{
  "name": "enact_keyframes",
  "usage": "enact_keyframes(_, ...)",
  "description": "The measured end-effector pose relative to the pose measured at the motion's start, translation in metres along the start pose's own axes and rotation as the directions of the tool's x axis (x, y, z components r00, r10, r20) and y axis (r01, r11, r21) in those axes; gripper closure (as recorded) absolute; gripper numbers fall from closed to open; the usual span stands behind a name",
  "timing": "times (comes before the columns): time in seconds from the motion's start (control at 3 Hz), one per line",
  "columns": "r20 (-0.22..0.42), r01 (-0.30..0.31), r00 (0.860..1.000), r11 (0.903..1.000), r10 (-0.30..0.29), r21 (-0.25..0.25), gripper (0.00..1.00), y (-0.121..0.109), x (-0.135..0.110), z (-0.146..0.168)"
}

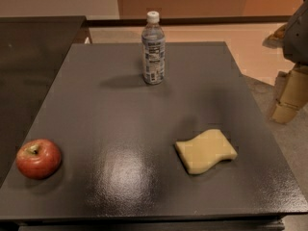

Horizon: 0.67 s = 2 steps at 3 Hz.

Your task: Move blue plastic bottle near apple

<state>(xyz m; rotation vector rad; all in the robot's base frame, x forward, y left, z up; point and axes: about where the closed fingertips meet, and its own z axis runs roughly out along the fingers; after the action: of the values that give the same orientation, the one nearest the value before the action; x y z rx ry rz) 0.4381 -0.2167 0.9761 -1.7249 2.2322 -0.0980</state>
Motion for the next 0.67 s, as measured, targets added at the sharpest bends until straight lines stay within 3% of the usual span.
enact_keyframes(0.67, 0.013, -0.013, 1.000, 0.9999, 0.013, 0.008, 0.00, -0.0054, -0.0054, 0.0004)
